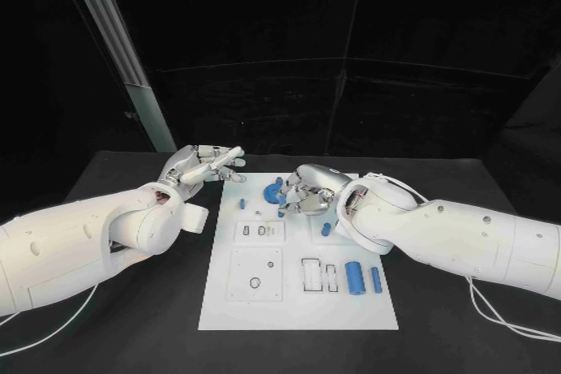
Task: Assemble the parts on the task board
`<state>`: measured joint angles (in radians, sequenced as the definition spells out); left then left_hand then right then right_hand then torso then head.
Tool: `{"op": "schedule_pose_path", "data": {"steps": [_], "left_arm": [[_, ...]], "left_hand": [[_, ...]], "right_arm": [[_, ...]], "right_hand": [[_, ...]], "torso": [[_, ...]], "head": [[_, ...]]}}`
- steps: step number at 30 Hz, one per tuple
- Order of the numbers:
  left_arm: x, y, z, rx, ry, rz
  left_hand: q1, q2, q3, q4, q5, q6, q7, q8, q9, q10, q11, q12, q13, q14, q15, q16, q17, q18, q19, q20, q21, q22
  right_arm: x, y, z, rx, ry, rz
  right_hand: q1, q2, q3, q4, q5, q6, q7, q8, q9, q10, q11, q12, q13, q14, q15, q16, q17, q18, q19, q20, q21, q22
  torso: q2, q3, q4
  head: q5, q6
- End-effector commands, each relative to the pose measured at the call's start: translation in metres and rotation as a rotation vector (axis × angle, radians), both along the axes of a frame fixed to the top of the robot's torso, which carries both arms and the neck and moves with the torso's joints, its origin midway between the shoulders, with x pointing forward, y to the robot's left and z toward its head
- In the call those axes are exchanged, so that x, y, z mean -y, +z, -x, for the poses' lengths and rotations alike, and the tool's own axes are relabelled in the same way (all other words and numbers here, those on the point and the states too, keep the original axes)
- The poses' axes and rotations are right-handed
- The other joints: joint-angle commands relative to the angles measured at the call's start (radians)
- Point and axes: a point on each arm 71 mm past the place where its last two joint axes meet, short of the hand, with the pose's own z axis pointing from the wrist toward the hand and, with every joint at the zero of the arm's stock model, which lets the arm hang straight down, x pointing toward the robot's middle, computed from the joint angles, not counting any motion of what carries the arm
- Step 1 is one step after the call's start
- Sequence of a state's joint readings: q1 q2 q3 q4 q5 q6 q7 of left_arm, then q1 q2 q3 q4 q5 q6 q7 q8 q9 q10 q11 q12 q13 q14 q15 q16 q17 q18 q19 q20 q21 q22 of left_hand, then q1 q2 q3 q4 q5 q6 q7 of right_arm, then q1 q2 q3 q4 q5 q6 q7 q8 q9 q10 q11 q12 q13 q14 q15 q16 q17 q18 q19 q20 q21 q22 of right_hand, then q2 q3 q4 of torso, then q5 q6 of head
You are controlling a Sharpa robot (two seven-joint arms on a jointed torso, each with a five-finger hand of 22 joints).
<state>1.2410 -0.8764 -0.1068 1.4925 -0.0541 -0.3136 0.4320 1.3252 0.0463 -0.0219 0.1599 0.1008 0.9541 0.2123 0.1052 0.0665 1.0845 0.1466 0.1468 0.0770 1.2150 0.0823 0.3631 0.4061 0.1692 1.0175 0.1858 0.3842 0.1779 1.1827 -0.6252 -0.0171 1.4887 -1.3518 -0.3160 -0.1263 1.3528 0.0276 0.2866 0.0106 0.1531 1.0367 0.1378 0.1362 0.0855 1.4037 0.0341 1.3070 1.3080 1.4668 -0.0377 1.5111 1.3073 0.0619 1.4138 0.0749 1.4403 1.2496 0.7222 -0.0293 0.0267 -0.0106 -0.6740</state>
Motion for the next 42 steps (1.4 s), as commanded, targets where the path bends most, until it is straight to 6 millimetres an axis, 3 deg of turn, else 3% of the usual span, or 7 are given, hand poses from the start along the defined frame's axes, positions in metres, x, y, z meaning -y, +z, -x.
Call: {"op": "schedule_pose_path", "data": {"steps": [1,4,9,13,18,30,42], "left_arm": [[-0.001,0.004,-0.002,0.031,0.016,0.01],[-0.001,0.005,-0.002,0.035,0.018,0.01],[0.0,0.007,-0.004,0.043,0.02,0.01],[0.002,0.008,-0.005,0.044,0.017,0.011],[0.002,0.008,-0.005,0.043,0.013,0.012],[0.007,0.009,-0.004,0.038,-0.003,0.017],[0.007,0.008,-0.004,0.034,-0.009,0.018]], "left_hand": [[0.004,0.009,0.001,-0.006,0.0,-0.001,0.003,-0.004,0.0,0.001,0.001,-0.004,0.001,-0.005,-0.002,0.006,0.002,0.013,-0.003,0.005,-0.003,-0.001],[0.004,0.009,0.001,-0.006,0.0,-0.001,0.003,-0.004,0.0,0.001,0.001,-0.004,0.001,-0.005,-0.002,0.006,0.002,0.013,-0.003,0.005,-0.003,-0.001],[0.005,0.01,0.001,-0.006,0.0,0.0,0.003,-0.004,0.0,0.001,0.001,-0.004,0.001,-0.005,-0.002,0.006,0.002,0.013,-0.003,0.005,-0.003,-0.001],[0.005,0.01,0.001,-0.006,0.0,0.0,0.003,-0.004,0.0,0.001,0.001,-0.004,0.001,-0.005,-0.002,0.006,0.002,0.013,-0.003,0.005,-0.003,-0.001],[0.006,0.01,0.002,-0.007,0.0,0.0,0.003,-0.003,0.0,0.001,0.001,-0.004,0.001,-0.005,-0.002,0.006,0.003,0.013,-0.003,0.005,-0.002,-0.001],[0.006,0.01,0.002,-0.007,0.0,0.0,0.003,-0.003,0.0,0.001,0.001,-0.004,0.001,-0.005,-0.002,0.006,0.003,0.013,-0.003,0.005,-0.002,-0.001],[0.006,0.01,0.002,-0.007,0.0,0.0,0.003,-0.003,0.0,0.001,0.001,-0.004,0.001,-0.005,-0.002,0.006,0.003,0.013,-0.003,0.005,-0.002,-0.001]], "right_arm": [[-0.009,-0.005,0.001,0.023,0.006,0.101],[-0.019,-0.012,0.004,0.019,0.024,0.119],[-0.035,-0.022,0.009,0.028,0.054,0.147],[-0.04,-0.026,0.01,0.039,0.065,0.162],[-0.045,-0.029,0.011,0.04,0.075,0.172],[-0.047,-0.037,0.01,0.036,0.086,0.223],[-0.044,-0.041,0.013,0.012,0.102,0.28]], "right_hand": [[-0.01,-0.001,0.011,0.007,-0.005,0.02,-0.017,0.011,0.023,-0.006,0.002,-0.001,0.002,0.078,0.003,-0.001,0.144,0.003,-0.006,0.0,-0.002,-0.001],[-0.01,-0.001,0.011,0.007,-0.005,0.02,-0.017,0.011,0.023,-0.006,0.002,-0.001,0.002,0.078,0.003,-0.001,0.144,0.003,-0.006,0.0,-0.002,-0.001],[-0.011,-0.003,0.012,0.007,-0.003,0.02,-0.017,0.011,0.023,-0.008,0.002,-0.003,0.0,0.077,0.003,-0.002,0.141,0.004,-0.008,0.0,-0.004,-0.005],[-0.013,-0.006,0.012,0.006,-0.001,0.02,-0.017,0.011,0.023,-0.007,0.002,-0.002,0.001,0.077,0.003,-0.002,0.142,0.004,-0.008,0.0,-0.004,-0.005],[-0.015,-0.008,0.013,0.006,0.0,0.02,-0.017,0.011,0.023,-0.007,0.002,-0.002,0.002,0.077,0.003,-0.002,0.142,0.004,-0.008,0.0,-0.004,-0.005],[-0.022,-0.015,0.013,0.007,0.002,0.018,-0.016,0.009,0.023,-0.007,0.003,-0.004,0.0,0.077,0.003,-0.003,0.141,0.004,-0.008,0.0,-0.005,-0.005],[-0.029,-0.02,0.012,0.008,0.001,0.018,-0.015,0.008,0.023,-0.007,0.003,-0.004,0.001,0.077,0.004,-0.003,0.141,0.004,-0.009,0.0,-0.005,-0.006]], "torso": [[-0.002,-0.0046,0.0086],[-0.002,-0.0063,0.0099],[0.0,-0.0038,0.0046],[0.0,-0.0028,0.0085],[0.0,-0.0015,0.0083],[-0.001,-0.0002,0.0044],[0.0,-0.0003,0.0076]], "head": [[0.005,-0.006],[0.007,-0.01],[0.016,-0.014],[0.013,-0.018],[0.016,-0.02],[0.017,-0.024],[0.015,-0.028]]}}
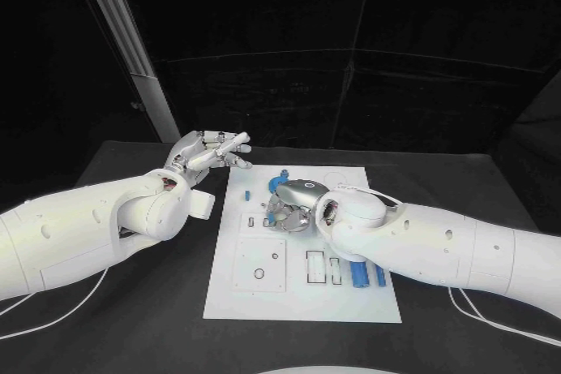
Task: Assemble the parts on the task board
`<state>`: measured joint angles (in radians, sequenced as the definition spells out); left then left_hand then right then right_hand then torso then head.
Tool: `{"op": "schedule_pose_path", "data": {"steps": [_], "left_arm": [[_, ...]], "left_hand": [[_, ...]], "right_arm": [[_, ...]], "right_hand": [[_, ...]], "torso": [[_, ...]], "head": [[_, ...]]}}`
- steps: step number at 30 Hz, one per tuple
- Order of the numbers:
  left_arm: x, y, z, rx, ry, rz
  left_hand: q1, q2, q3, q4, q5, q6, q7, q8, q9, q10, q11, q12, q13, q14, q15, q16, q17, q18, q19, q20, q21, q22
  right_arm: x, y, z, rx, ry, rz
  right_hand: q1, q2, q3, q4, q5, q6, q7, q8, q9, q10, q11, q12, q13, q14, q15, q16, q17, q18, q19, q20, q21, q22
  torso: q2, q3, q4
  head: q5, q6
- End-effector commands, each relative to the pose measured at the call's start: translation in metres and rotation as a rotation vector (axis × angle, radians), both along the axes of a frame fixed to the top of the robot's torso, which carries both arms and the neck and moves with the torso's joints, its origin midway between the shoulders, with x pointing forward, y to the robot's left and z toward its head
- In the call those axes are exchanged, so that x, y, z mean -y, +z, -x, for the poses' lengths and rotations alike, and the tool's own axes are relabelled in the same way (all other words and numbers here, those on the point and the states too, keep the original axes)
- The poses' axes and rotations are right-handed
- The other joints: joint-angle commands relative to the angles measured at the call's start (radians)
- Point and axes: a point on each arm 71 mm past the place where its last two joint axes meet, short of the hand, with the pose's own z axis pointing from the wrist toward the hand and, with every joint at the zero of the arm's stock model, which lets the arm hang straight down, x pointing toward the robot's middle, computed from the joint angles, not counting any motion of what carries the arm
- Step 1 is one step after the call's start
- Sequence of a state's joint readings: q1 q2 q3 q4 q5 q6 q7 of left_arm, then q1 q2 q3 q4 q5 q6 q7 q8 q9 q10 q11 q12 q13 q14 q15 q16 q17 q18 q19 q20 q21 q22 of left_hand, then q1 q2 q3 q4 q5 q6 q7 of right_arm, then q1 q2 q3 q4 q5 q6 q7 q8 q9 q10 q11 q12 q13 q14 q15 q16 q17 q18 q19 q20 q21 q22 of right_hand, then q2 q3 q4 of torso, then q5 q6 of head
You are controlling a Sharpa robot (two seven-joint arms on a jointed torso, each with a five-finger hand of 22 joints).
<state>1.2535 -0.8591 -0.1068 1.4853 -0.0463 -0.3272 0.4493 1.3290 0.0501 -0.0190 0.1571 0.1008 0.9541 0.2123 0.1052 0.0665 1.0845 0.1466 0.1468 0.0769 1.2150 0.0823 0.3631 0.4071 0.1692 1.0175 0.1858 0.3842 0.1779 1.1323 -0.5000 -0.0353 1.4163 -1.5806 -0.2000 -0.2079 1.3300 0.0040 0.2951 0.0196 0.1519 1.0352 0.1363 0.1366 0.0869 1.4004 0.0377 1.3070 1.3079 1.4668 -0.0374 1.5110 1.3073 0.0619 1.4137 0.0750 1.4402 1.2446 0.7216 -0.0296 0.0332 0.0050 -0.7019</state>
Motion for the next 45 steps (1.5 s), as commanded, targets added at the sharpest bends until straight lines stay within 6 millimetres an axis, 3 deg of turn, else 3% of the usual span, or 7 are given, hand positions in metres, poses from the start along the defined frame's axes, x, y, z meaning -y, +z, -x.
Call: {"op": "schedule_pose_path", "data": {"steps": [1,19,20,21,29,42,45], "left_arm": [[0.002,0.002,0.0,0.007,-0.015,0.009],[0.002,0.001,0.0,0.004,-0.017,0.009],[0.002,0.001,0.0,0.003,-0.017,0.009],[0.002,0.001,0.0,0.002,-0.019,0.009],[0.002,0.001,0.0,0.0,-0.021,0.009],[0.002,0.0,-0.001,-0.003,-0.025,0.01],[0.003,0.0,-0.001,-0.006,-0.029,0.01]], "left_hand": [[0.002,0.007,-0.001,-0.004,0.0,0.0,0.003,-0.003,0.0,0.001,0.001,-0.004,0.001,-0.005,-0.002,0.006,0.002,0.013,-0.003,0.005,-0.002,-0.001],[0.003,0.008,0.0,-0.005,0.0,0.0,0.003,-0.003,0.0,0.002,0.001,-0.003,0.001,-0.006,-0.002,0.006,0.003,0.013,-0.004,0.005,-0.002,-0.001],[0.003,0.008,0.0,-0.005,0.0,0.0,0.003,-0.003,0.0,0.002,0.001,-0.003,0.001,-0.006,-0.002,0.006,0.003,0.013,-0.004,0.005,-0.002,-0.001],[0.003,0.008,0.0,-0.005,0.0,0.0,0.003,-0.003,0.0,0.002,0.001,-0.003,0.001,-0.006,-0.002,0.006,0.003,0.013,-0.004,0.005,-0.002,-0.001],[0.003,0.008,0.0,-0.005,0.0,0.0,0.003,-0.003,0.0,0.002,0.001,-0.003,0.001,-0.006,-0.002,0.006,0.003,0.013,-0.004,0.005,-0.002,-0.001],[0.003,0.008,0.0,-0.005,0.0,0.0,0.003,-0.003,0.0,0.002,0.001,-0.003,0.001,-0.006,-0.002,0.006,0.003,0.013,-0.004,0.005,-0.002,-0.001],[0.003,0.008,0.0,-0.006,-0.001,0.0,0.003,-0.004,0.0,0.002,0.001,-0.004,0.001,-0.006,-0.002,0.006,0.004,0.013,-0.004,0.005,-0.002,-0.001]], "right_arm": [[0.002,-0.004,0.001,-0.015,0.01,0.058],[0.011,-0.006,0.004,-0.023,-0.001,0.089],[0.011,-0.006,0.004,-0.023,-0.002,0.089],[0.01,-0.005,0.004,-0.018,-0.005,0.083],[0.011,-0.004,0.002,0.003,-0.035,0.062],[0.007,0.006,0.007,0.079,-0.04,-0.041],[0.008,0.012,0.011,0.113,-0.024,-0.095]], "right_hand": [[-0.007,0.002,0.004,0.0,0.002,0.019,-0.014,0.007,0.021,-0.004,0.0,-0.004,0.001,0.077,0.004,-0.003,0.141,0.004,-0.009,0.0,-0.005,-0.001],[-0.028,-0.015,-0.001,0.006,0.001,0.009,-0.01,-0.002,0.018,-0.009,0.003,-0.012,-0.006,0.076,0.006,-0.005,0.138,0.005,-0.011,0.001,-0.008,-0.007],[-0.033,-0.019,-0.003,0.008,0.002,0.004,-0.008,-0.005,0.017,-0.012,0.004,-0.017,-0.01,0.076,0.007,-0.007,0.135,0.006,-0.013,0.002,-0.01,-0.01],[-0.062,-0.045,-0.018,0.021,0.04,-0.036,0.008,-0.03,0.005,-0.041,0.017,-0.055,-0.045,0.074,0.016,-0.011,0.129,0.008,-0.021,0.009,-0.018,-0.025],[-0.087,-0.063,-0.041,0.041,0.042,-0.085,0.021,-0.056,-0.007,-0.068,0.03,-0.088,-0.076,0.072,0.028,-0.017,0.12,0.012,-0.03,0.021,-0.028,-0.043],[-0.12,-0.092,-0.102,0.087,0.029,-0.132,0.031,-0.065,-0.013,-0.092,0.041,-0.111,-0.103,0.07,0.038,-0.024,0.111,0.015,-0.036,0.031,-0.037,-0.059],[-0.127,-0.109,-0.135,0.105,0.03,-0.136,0.032,-0.063,-0.012,-0.089,0.042,-0.106,-0.1,0.07,0.039,-0.024,0.112,0.015,-0.035,0.032,-0.037,-0.058]], "torso": [[0.0,0.0001,0.0007],[0.0,-0.0002,0.0003],[0.0,-0.0002,0.0003],[0.001,-0.0005,0.0012],[0.001,-0.0006,-0.0001],[0.001,0.0004,0.0006],[0.0,0.001,0.0007]], "head": [[0.0,0.0],[0.002,-0.003],[0.002,-0.003],[0.0,-0.003],[-0.001,-0.005],[-0.003,-0.008],[-0.002,-0.008]]}}
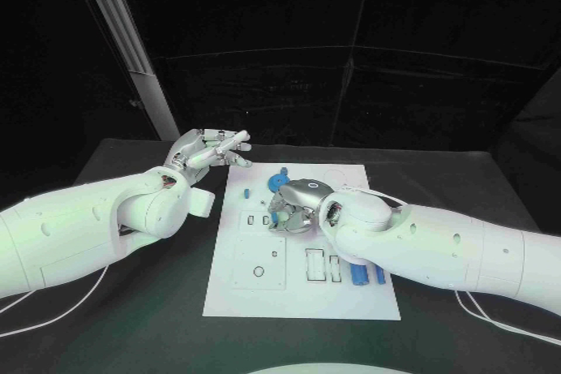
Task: Assemble the parts on the task board
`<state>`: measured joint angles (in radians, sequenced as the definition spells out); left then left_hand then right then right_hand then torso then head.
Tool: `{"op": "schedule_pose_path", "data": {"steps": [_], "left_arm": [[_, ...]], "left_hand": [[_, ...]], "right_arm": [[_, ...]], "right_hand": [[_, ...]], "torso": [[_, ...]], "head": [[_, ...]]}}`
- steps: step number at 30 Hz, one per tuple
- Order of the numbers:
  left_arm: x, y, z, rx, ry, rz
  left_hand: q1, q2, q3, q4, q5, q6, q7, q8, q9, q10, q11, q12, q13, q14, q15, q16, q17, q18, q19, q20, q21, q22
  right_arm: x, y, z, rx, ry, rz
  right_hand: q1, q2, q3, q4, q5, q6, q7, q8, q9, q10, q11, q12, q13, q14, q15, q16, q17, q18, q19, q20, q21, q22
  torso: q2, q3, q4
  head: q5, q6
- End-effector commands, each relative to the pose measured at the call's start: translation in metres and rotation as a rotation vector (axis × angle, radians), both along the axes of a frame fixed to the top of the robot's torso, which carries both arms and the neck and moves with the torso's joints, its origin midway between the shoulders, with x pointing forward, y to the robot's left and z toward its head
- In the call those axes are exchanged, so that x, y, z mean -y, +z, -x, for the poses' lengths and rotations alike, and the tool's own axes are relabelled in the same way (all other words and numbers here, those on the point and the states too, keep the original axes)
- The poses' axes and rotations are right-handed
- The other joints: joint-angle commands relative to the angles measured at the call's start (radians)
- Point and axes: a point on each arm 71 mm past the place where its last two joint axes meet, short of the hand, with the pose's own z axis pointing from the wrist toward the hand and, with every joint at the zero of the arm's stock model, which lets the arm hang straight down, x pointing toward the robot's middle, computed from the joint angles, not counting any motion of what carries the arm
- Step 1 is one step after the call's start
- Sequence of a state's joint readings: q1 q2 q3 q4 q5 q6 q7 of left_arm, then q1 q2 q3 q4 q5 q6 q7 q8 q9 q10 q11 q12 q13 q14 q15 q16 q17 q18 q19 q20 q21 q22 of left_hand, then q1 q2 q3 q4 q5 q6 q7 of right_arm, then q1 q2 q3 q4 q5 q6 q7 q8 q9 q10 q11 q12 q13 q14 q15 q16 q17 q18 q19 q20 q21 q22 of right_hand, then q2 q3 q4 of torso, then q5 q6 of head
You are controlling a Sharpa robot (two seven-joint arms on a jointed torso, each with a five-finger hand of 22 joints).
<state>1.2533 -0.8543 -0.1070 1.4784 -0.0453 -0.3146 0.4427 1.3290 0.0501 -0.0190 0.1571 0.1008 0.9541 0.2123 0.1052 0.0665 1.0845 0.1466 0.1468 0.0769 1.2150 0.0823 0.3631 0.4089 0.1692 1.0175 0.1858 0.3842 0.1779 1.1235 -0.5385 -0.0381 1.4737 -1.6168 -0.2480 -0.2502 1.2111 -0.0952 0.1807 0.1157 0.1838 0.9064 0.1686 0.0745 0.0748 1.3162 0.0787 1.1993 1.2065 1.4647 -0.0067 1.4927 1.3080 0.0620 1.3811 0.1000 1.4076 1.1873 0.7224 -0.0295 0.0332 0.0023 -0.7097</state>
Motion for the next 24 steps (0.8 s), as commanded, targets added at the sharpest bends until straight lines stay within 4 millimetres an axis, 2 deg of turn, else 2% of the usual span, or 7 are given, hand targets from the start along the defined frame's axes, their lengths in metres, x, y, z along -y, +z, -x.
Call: {"op": "schedule_pose_path", "data": {"steps": [1,11,15,17,19,22,24], "left_arm": [[0.002,0.001,0.0,0.002,-0.02,0.009],[0.001,-0.004,0.001,-0.045,-0.067,-0.079],[0.003,-0.01,0.005,-0.096,-0.141,-0.23],[0.006,-0.013,0.006,-0.137,-0.2,-0.334],[0.009,-0.017,0.007,-0.187,-0.269,-0.458],[0.014,-0.021,0.008,-0.248,-0.362,-0.673],[0.018,-0.023,0.008,-0.29,-0.391,-0.812]], "left_hand": [[0.002,0.008,0.0,-0.006,-0.001,0.0,0.003,-0.004,0.0,0.002,0.001,-0.004,0.001,-0.006,-0.002,0.006,0.003,0.013,-0.004,0.005,-0.002,-0.001],[-0.018,0.004,-0.013,-0.011,-0.002,0.046,-0.038,0.012,0.003,0.119,-0.045,0.043,0.033,0.149,-0.055,0.166,0.111,0.016,0.112,-0.045,0.092,0.047],[-0.032,-0.006,-0.029,-0.002,-0.003,0.1,-0.087,0.034,0.016,0.244,-0.092,0.141,0.104,0.314,-0.106,0.817,0.735,0.016,0.247,-0.105,0.231,0.123],[-0.046,-0.008,-0.039,0.008,-0.005,0.119,-0.098,0.046,0.025,0.276,-0.111,0.205,0.157,0.333,-0.129,0.992,0.918,-0.007,0.308,-0.115,0.371,0.268],[-0.056,-0.002,-0.048,0.024,-0.003,0.124,-0.114,0.065,0.041,0.255,-0.118,0.301,0.25,0.33,-0.126,1.071,1.004,-0.026,0.341,-0.132,0.537,0.458],[-0.037,0.008,-0.039,0.015,-0.002,0.158,-0.12,0.103,0.065,0.242,-0.133,0.375,0.317,0.325,-0.136,1.081,1.017,-0.03,0.327,-0.133,0.577,0.504],[-0.052,0.018,-0.038,0.03,-0.001,0.165,-0.143,0.152,0.108,0.246,-0.153,0.568,0.505,0.342,-0.147,1.153,1.098,-0.046,0.358,-0.148,0.703,0.66]], "right_arm": [[0.001,0.01,0.002,0.074,0.004,-0.083],[0.028,0.033,0.017,0.106,0.085,-0.341],[0.053,0.052,0.01,0.075,0.066,-0.428],[0.067,0.059,0.004,0.027,0.042,-0.465],[0.082,0.066,-0.002,-0.004,0.013,-0.501],[0.103,0.076,-0.008,-0.008,-0.022,-0.537],[0.118,0.081,-0.012,-0.001,-0.051,-0.554]], "right_hand": [[-0.009,-0.012,-0.026,0.013,0.0,-0.008,0.0,0.0,0.0,-0.005,0.001,0.003,0.002,0.072,0.008,-0.006,0.111,0.015,-0.002,0.007,-0.005,-0.001],[0.039,0.005,-0.108,0.049,0.028,-0.028,0.005,0.002,0.0,-0.012,0.006,0.006,-0.002,0.068,0.013,-0.016,0.096,0.018,-0.012,0.012,-0.015,-0.019],[0.067,0.017,-0.118,0.044,0.048,-0.01,0.0,0.015,0.005,-0.013,0.002,0.007,-0.003,0.068,0.01,-0.017,0.097,0.019,-0.013,0.01,-0.017,-0.021],[0.081,0.024,-0.119,0.04,0.054,0.003,-0.004,0.025,0.008,-0.016,-0.001,0.004,-0.006,0.066,0.007,-0.02,0.091,0.02,-0.016,0.008,-0.021,-0.027],[0.094,0.034,-0.12,0.036,0.056,0.009,-0.006,0.03,0.009,-0.023,-0.004,-0.006,-0.016,0.063,0.005,-0.029,0.078,0.023,-0.022,0.006,-0.027,-0.04],[0.107,0.046,-0.12,0.032,0.064,0.015,-0.009,0.036,0.01,-0.022,-0.007,-0.007,-0.018,0.062,0.002,-0.033,0.072,0.023,-0.024,0.003,-0.031,-0.045],[0.112,0.051,-0.121,0.031,0.072,0.017,-0.01,0.039,0.011,-0.021,-0.008,-0.006,-0.018,0.062,0.001,-0.034,0.071,0.023,-0.024,0.002,-0.031,-0.045]], "torso": [[0.0,0.0009,0.0007],[-0.004,0.0006,-0.003],[-0.006,0.0014,-0.0034],[-0.008,0.0017,-0.0046],[-0.014,0.0025,-0.0058],[-0.019,0.0041,-0.0091],[-0.024,0.0067,-0.0116]], "head": [[0.0,0.0],[0.002,0.003],[0.002,0.006],[0.002,0.006],[0.005,0.003],[0.006,0.002],[0.009,-0.009]]}}
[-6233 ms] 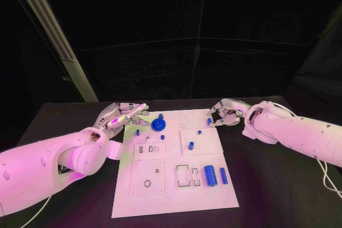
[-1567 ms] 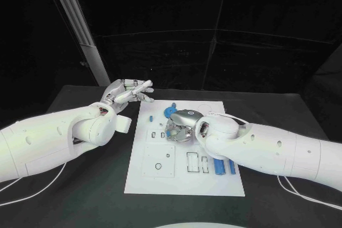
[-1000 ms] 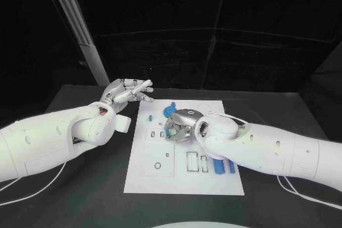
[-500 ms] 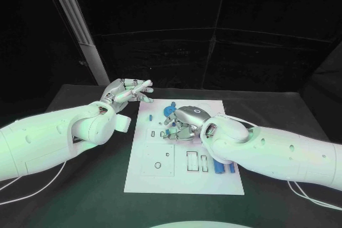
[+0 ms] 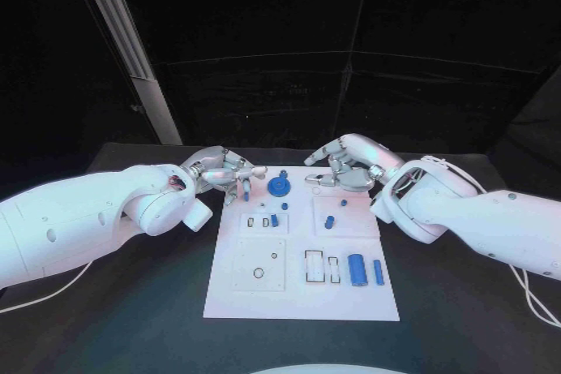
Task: Assemble the parts on the task board
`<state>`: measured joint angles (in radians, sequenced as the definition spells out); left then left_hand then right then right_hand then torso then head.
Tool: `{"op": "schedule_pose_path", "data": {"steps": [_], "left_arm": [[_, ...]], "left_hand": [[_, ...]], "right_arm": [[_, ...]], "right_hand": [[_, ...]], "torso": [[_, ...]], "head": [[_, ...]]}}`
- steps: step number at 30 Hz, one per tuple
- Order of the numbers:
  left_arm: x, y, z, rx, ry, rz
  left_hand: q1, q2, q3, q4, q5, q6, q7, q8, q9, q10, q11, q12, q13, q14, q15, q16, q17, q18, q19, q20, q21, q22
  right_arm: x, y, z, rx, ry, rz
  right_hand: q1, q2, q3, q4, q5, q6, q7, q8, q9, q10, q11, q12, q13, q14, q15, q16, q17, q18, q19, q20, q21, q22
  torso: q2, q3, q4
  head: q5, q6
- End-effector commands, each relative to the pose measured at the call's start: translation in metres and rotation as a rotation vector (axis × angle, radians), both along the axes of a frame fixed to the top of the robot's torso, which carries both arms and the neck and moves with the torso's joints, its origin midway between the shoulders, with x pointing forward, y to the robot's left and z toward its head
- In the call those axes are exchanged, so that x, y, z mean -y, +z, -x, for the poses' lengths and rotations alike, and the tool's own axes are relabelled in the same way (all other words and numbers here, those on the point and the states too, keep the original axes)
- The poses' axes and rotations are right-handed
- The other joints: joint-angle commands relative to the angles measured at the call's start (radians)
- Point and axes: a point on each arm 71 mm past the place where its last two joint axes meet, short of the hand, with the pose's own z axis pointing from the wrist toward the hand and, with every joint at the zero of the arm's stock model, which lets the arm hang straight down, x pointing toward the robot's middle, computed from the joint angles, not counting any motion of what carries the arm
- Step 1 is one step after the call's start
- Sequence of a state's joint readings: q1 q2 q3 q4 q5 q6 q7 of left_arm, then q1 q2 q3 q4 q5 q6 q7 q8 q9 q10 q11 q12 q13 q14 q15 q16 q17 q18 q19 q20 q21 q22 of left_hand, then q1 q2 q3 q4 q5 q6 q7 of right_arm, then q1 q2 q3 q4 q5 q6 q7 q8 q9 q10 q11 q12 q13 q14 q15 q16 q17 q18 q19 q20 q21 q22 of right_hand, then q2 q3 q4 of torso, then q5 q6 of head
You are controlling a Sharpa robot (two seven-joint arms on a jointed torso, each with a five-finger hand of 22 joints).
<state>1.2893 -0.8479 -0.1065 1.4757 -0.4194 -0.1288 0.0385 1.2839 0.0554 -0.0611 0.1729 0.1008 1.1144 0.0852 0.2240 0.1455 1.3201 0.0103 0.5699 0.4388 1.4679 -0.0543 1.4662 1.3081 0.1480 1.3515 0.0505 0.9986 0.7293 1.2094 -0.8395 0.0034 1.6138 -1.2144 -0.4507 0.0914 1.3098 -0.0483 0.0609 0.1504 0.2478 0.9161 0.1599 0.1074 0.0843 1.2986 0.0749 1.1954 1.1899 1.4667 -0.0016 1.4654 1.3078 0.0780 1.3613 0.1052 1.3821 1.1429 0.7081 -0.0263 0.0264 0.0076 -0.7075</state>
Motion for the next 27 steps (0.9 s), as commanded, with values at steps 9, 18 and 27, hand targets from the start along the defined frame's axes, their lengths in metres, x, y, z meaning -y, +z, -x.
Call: {"op": "schedule_pose_path", "data": {"steps": [9,18,27], "left_arm": [[0.018,-0.016,-0.01,-0.239,-0.197,-0.719],[0.036,-0.011,-0.023,-0.222,-0.186,-0.84],[0.055,-0.01,-0.027,-0.209,-0.201,-0.858]], "left_hand": [[-0.151,0.047,-0.077,0.116,-0.007,-0.047,-0.018,0.124,0.133,-0.013,-0.018,0.414,0.429,0.103,-0.015,0.104,0.262,-0.059,0.07,-0.016,0.27,0.349],[-0.148,0.049,-0.142,0.114,-0.044,-0.095,-0.031,0.248,0.269,-0.009,-0.026,0.546,0.568,0.103,-0.024,0.105,0.263,-0.085,0.11,-0.019,0.38,0.51],[-0.175,0.054,-0.181,0.116,-0.049,-0.121,-0.036,0.298,0.336,-0.002,-0.031,0.572,0.597,0.103,-0.027,0.105,0.263,-0.09,0.116,-0.022,0.4,0.543]], "right_arm": [[0.045,0.013,-0.013,-0.038,-0.054,-0.121],[0.051,0.01,-0.019,-0.069,-0.057,-0.086],[0.049,0.008,-0.022,-0.082,-0.063,-0.076]], "right_hand": [[0.012,0.005,-0.01,-0.002,0.019,0.006,-0.002,0.008,0.001,-0.005,-0.005,-0.007,-0.006,0.058,-0.006,-0.013,0.062,0.009,-0.008,-0.005,-0.011,-0.011],[-0.007,0.0,-0.039,0.015,0.02,0.001,-0.002,0.011,0.0,-0.012,-0.005,-0.017,-0.017,0.054,-0.006,-0.026,0.046,0.014,-0.022,-0.006,-0.028,-0.04],[-0.009,0.001,-0.042,0.017,0.02,0.001,-0.002,0.012,0.0,-0.013,-0.005,-0.018,-0.019,0.053,-0.006,-0.028,0.043,0.015,-0.024,-0.006,-0.03,-0.045]], "torso": [[-0.023,0.0126,-0.0067],[-0.023,0.0133,-0.0065],[-0.022,0.012,-0.0062]], "head": [[0.02,-0.018],[0.018,-0.012],[0.02,-0.017]]}}
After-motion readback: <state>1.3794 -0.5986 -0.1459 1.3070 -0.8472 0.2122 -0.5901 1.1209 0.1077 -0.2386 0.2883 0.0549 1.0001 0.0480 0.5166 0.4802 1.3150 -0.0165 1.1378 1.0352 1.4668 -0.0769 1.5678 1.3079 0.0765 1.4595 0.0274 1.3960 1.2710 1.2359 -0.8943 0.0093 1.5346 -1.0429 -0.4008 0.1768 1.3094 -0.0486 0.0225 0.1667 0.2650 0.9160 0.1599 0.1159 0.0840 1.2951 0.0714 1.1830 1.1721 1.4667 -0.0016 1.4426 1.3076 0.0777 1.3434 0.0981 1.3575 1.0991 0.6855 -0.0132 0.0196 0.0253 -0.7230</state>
